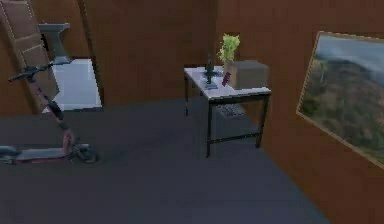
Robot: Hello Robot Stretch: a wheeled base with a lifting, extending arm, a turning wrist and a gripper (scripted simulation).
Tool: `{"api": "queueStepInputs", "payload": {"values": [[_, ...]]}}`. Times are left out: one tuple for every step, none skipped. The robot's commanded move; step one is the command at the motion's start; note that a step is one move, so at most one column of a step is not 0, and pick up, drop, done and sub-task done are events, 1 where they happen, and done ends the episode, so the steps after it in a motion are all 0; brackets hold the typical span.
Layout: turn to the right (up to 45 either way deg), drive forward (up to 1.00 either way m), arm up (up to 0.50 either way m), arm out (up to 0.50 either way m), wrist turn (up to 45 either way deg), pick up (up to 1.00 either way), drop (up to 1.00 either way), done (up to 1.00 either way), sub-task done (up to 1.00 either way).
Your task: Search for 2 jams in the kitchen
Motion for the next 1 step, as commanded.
{"api": "queueStepInputs", "payload": {"values": [[-12.0,0.0,0.0,0.0,0.0,0.0,0.0,0.0,0.0]]}}
